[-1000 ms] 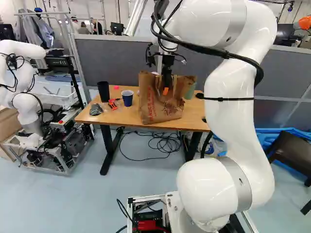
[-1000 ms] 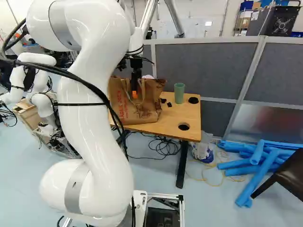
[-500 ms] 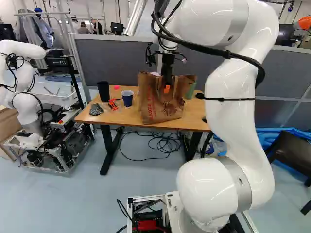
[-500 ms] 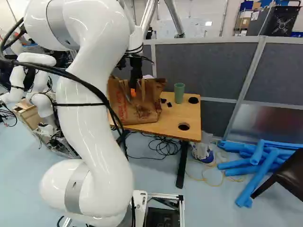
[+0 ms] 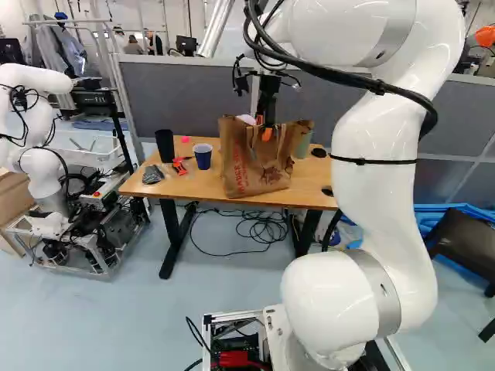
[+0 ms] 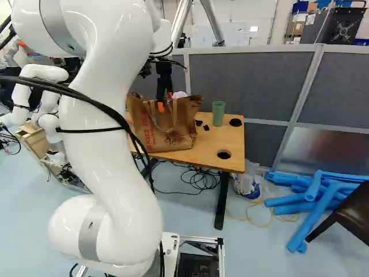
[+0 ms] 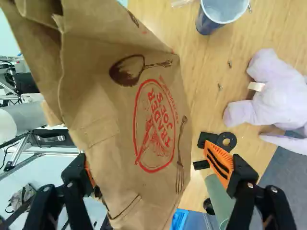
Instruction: Pick up the bag on the ground and place it on the table
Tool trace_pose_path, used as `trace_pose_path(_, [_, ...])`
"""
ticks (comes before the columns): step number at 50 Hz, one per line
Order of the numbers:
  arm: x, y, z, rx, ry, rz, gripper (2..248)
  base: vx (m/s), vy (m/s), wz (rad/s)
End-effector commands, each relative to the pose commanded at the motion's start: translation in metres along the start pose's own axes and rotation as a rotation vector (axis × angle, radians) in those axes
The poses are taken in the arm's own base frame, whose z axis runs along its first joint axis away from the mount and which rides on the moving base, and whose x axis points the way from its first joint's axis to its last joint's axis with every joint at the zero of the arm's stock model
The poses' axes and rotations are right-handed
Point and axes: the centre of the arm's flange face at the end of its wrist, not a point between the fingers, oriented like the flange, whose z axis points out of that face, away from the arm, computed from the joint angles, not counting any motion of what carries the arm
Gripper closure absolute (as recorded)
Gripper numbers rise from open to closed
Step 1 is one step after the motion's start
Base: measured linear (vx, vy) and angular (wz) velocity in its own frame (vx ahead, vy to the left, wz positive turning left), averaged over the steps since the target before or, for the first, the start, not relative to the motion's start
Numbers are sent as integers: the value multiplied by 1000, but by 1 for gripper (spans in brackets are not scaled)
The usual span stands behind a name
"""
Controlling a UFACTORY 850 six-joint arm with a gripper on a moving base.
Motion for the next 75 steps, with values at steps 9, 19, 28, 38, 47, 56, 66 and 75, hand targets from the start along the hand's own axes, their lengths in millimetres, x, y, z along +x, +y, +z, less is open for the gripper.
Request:
trace_pose_path(9, [1, -6, -14, -24, 1, -2, 3, 0, 0, 0])
trace_pose_path(19, [2, -13, -30, -52, 2, -4, 3, 0, 0, 0])
trace_pose_path(28, [3, -19, -44, -77, 4, -6, 3, 0, 0, 0])
trace_pose_path(38, [3, -26, -59, -105, 5, -8, 3, 0, 0, 0])
trace_pose_path(47, [4, -31, -70, -125, 6, -10, 3, 0, 0, 0])
trace_pose_path(56, [4, -31, -71, -126, 6, -10, 3, 0, 0, 0])
trace_pose_path(66, [4, -31, -71, -126, 6, -10, 3, 0, 0, 0])
trace_pose_path(75, [4, -31, -71, -126, 6, -10, 3, 0, 0, 0])
